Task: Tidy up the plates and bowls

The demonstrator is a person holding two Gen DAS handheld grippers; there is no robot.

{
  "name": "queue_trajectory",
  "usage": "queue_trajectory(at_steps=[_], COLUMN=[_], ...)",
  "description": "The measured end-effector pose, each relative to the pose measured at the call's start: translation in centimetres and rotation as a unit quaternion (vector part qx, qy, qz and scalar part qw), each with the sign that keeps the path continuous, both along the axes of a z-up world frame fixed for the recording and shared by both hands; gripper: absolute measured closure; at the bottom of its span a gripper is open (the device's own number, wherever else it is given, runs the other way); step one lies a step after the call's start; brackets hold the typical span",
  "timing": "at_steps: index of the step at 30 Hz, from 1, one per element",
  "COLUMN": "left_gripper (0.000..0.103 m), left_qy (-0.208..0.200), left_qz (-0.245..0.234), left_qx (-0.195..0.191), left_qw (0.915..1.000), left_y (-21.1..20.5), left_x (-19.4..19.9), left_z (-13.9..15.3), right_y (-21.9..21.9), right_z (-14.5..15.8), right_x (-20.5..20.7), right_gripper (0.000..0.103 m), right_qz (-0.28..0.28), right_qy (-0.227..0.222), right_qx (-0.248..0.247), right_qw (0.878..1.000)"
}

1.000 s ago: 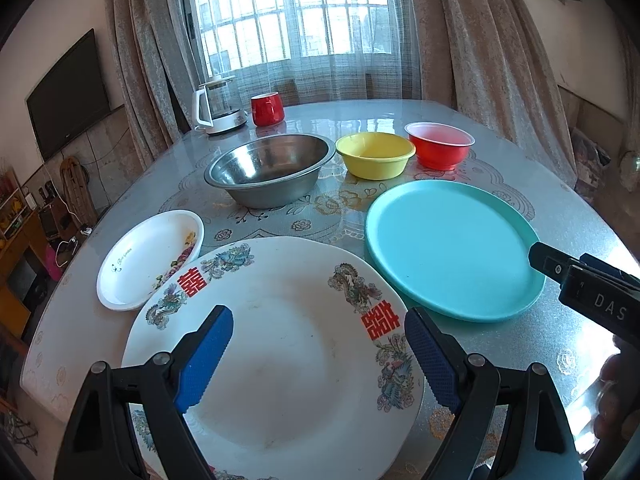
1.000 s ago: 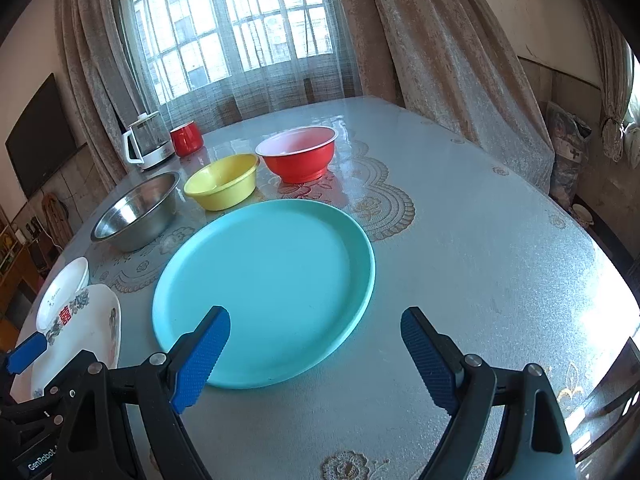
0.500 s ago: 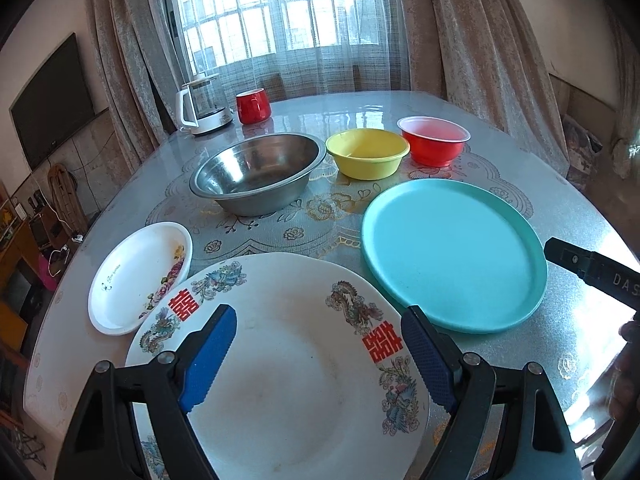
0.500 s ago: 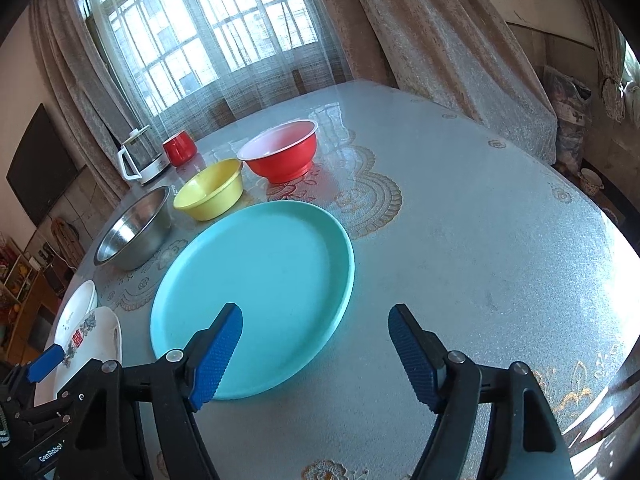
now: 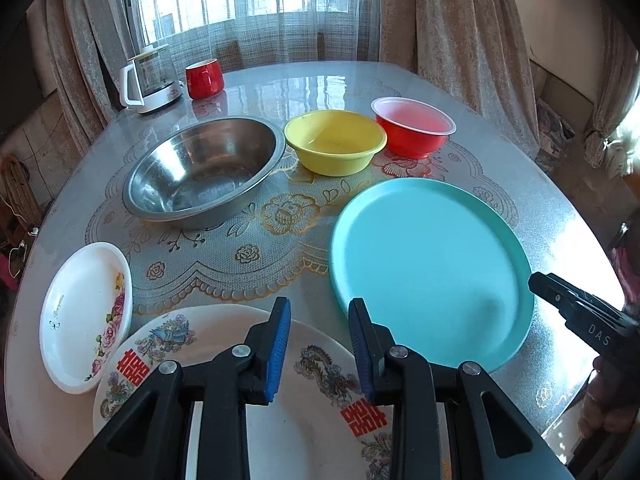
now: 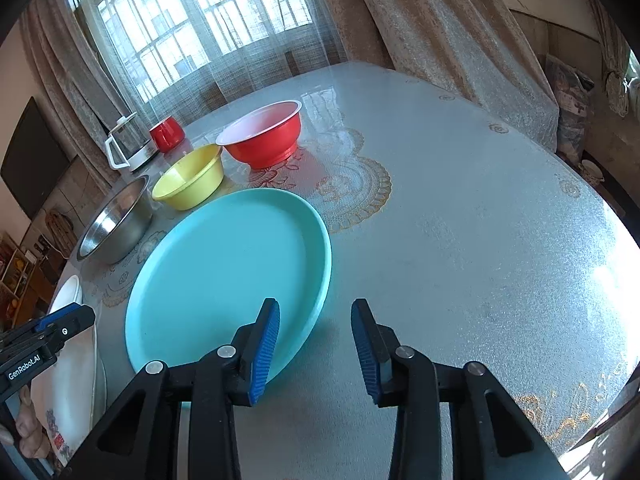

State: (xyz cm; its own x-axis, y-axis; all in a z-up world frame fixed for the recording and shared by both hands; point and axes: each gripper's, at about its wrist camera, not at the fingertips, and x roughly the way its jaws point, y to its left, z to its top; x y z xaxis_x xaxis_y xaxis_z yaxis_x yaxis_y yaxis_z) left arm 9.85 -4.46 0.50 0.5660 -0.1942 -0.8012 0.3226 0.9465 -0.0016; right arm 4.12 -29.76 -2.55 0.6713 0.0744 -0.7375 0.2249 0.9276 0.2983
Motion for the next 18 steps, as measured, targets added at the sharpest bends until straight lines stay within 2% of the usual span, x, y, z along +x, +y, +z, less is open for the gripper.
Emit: queue_trajectory(at_steps=[6,11,18], left_gripper=[0.077,0.081,0.081], left_qy=[0.032,0.05,0.066], left_qz=[-0.005,-0.018,-0.026], left_qx=[0.005,0.007,0.016], left_qw=[0.9994,0.9986,0.9974], left_y=[-1.1,-2.2,-3.1], left_x=[2.6,4.3,6.0], left_z=[-1.1,-2.0,-2.9], right_y=[-0.5,-0.1,-0.1], right_z=[-0.5,-0.5,-0.6], right_x=[0.6,1.0,1.4], right_gripper=[0.065,0.065,0.08], right_qz=[0.002,0.011,0.019], right_qy=[0.009,0.009,0.013], right_qx=[0.008,-0.005,-0.018], right_qw=[1.0,1.0,1.0])
